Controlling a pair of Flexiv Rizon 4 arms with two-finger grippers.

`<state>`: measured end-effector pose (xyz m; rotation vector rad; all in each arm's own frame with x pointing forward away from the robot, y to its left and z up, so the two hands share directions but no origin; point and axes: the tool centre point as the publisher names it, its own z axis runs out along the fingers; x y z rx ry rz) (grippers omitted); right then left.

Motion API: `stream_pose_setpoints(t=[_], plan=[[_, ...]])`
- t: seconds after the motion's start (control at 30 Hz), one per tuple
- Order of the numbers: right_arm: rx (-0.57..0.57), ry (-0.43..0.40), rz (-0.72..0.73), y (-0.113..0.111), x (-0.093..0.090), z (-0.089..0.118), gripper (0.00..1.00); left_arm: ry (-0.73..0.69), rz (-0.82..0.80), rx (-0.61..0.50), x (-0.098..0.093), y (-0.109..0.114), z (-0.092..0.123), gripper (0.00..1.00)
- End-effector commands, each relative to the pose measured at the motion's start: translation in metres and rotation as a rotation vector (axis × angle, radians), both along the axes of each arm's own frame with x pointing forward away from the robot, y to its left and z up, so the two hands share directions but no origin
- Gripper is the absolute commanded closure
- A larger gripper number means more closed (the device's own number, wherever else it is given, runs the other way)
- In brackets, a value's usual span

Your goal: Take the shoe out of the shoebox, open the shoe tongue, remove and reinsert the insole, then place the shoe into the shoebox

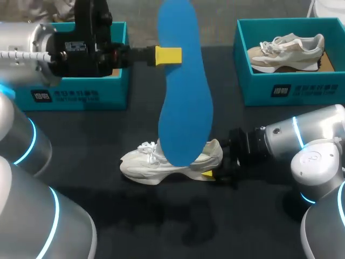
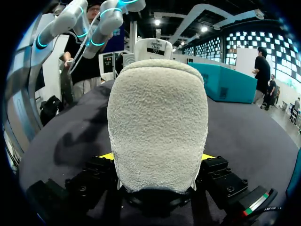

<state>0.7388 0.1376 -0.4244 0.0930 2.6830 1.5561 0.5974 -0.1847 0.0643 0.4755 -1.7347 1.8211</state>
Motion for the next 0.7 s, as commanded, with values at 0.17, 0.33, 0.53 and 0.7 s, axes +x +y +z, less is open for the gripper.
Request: stream_pose_setpoints(t=[0.17,0.33,0.53,0.7], plan=[[-0.006,0.0,-0.001,0.0007,-0.0023,-0.0016,1.0,0.006,-0.011,-0.002,0.0038,-0.0078,-0.0067,1.0],[-0.006,0.0,-0.001,0.0007,-0.0023,-0.0016,1.0,0.006,-0.011,-0.002,0.0038,-0.0078,-0.0067,1.0],[-0.006,0.0,-0.001,0.0007,-0.0023,-0.0016,0.71,0.006,-0.011,-0.002,0.0038,-0.0078,-0.0067,1.0],[-0.006,0.0,-0.001,0.0007,-0.0023,-0.0016,0.0,0.006,-0.011,-0.002,0.0038,-0.0078,-0.0067,1.0]])
